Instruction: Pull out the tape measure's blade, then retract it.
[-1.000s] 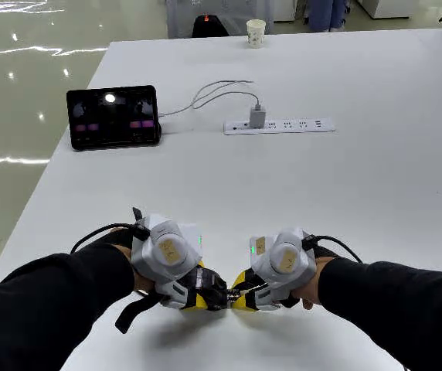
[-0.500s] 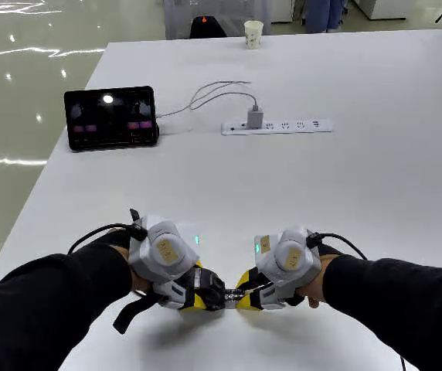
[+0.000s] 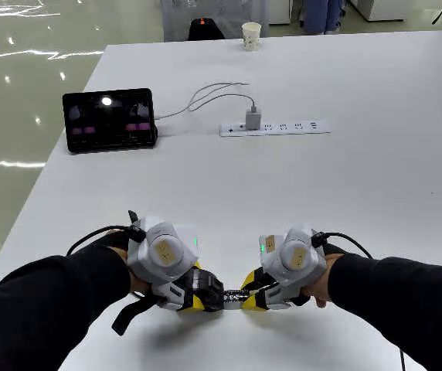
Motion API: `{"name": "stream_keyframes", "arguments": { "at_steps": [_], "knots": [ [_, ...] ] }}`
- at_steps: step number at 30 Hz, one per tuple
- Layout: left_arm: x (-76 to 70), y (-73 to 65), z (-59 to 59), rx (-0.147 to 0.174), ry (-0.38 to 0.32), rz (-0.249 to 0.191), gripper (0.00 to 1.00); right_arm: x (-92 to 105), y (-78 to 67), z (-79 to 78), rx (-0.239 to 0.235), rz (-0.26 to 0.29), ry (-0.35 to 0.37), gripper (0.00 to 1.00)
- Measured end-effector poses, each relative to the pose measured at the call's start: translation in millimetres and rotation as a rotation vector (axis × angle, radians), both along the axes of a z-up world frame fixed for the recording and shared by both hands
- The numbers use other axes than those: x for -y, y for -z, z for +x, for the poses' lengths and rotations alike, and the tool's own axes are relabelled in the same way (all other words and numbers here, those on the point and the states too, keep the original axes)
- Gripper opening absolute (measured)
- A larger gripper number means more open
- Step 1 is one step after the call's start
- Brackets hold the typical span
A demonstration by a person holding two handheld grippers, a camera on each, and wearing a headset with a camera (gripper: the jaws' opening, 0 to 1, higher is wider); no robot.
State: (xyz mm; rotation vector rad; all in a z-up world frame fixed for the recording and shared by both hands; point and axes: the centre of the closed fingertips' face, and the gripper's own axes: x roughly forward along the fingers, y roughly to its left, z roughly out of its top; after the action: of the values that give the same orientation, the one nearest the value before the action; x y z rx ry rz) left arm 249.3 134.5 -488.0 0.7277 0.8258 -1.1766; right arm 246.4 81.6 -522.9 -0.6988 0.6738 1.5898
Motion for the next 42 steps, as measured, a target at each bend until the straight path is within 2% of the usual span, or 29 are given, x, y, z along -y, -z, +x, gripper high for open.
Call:
{"name": "stream_keyframes", "arguments": {
  "at_steps": [42],
  "knots": [
    [0.5,0.3,0.9,0.003,0.001,-0.003,0.31,36.9,-2.9,3.2,-0.016,-0.023,0.032,0.11]
  ]
}}
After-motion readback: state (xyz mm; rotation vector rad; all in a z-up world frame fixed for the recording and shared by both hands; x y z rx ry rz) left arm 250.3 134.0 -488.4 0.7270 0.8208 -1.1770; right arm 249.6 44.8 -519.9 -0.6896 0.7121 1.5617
